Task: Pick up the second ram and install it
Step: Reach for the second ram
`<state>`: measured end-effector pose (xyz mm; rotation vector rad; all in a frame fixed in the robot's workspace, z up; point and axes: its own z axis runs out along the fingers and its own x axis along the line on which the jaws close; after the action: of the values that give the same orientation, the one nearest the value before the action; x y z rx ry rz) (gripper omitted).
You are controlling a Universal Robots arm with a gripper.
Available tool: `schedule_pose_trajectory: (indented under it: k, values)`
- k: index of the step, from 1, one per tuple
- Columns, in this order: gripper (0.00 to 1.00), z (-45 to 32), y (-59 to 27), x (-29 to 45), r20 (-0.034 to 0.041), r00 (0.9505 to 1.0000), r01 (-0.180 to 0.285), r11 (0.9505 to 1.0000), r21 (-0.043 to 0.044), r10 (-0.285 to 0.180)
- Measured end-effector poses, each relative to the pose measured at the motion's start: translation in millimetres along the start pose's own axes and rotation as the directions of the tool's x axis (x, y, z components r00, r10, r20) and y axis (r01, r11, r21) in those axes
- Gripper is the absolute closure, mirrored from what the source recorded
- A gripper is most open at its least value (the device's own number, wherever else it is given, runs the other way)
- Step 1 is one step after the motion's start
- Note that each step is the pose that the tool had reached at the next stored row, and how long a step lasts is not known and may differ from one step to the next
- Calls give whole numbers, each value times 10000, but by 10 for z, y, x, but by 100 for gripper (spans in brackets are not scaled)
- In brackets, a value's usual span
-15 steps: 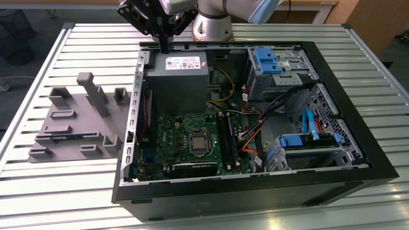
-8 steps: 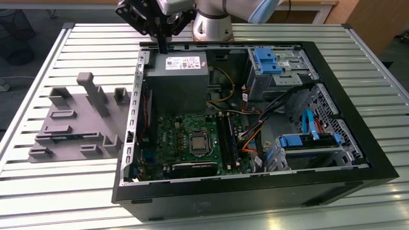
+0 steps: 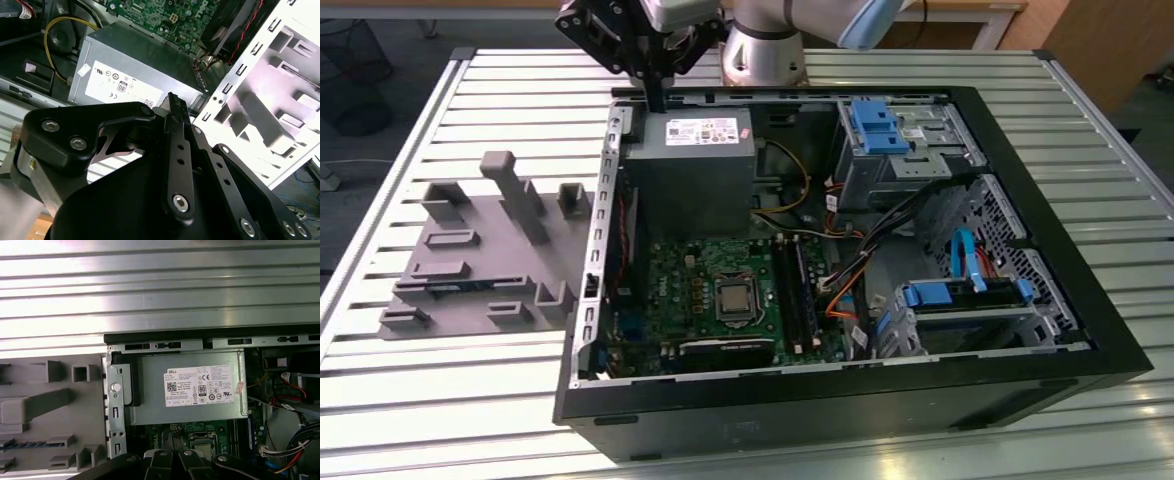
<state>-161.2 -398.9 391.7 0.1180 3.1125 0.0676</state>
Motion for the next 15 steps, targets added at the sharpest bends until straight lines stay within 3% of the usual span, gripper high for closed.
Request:
schedule_pose_trajectory:
  k: [15]
  values:
    - [89,1,-7,91,0,10000,0,10000,0,0]
